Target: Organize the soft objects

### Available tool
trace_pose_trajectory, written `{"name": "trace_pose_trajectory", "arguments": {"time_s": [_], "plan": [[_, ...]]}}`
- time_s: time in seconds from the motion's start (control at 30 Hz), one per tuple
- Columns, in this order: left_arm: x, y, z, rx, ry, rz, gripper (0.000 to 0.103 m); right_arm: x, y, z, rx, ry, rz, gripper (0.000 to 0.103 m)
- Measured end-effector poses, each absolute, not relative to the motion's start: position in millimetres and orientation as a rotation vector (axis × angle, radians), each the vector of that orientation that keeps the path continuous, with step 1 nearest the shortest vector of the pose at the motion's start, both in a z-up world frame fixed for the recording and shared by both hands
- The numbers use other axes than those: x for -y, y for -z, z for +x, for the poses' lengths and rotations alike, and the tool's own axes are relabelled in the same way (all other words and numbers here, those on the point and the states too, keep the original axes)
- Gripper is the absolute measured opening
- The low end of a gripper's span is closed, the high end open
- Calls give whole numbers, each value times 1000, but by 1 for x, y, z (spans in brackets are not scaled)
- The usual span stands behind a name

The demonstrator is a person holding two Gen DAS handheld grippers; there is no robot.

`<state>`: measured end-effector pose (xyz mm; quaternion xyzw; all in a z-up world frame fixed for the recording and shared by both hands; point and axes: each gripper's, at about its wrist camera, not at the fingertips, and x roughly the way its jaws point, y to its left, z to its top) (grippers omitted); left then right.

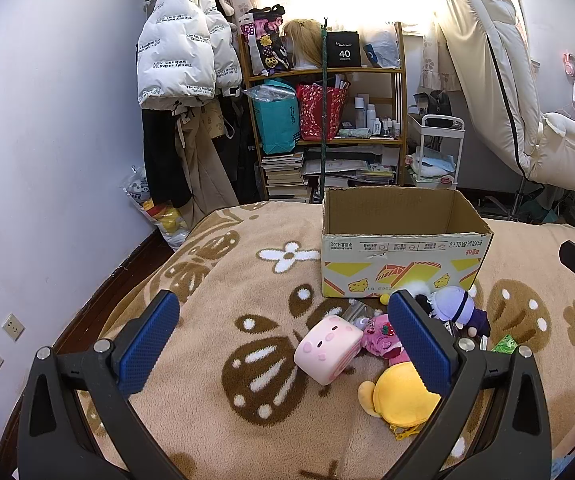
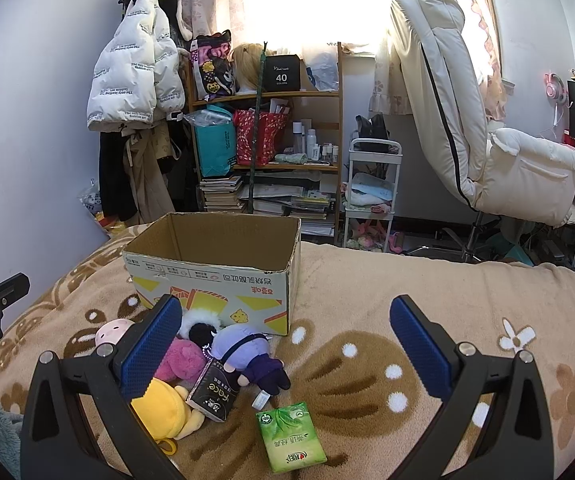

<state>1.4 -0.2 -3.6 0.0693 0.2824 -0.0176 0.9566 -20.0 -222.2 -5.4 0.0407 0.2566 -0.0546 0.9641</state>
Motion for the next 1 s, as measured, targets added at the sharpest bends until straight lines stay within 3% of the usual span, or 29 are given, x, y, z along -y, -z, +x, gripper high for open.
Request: {"name": "trace_pose_trajectory", "arguments": {"time_s": [1.0], "plan": [[0,1,1,-574,34,143,103,222,5,-20,-521,111,83,103]]}}
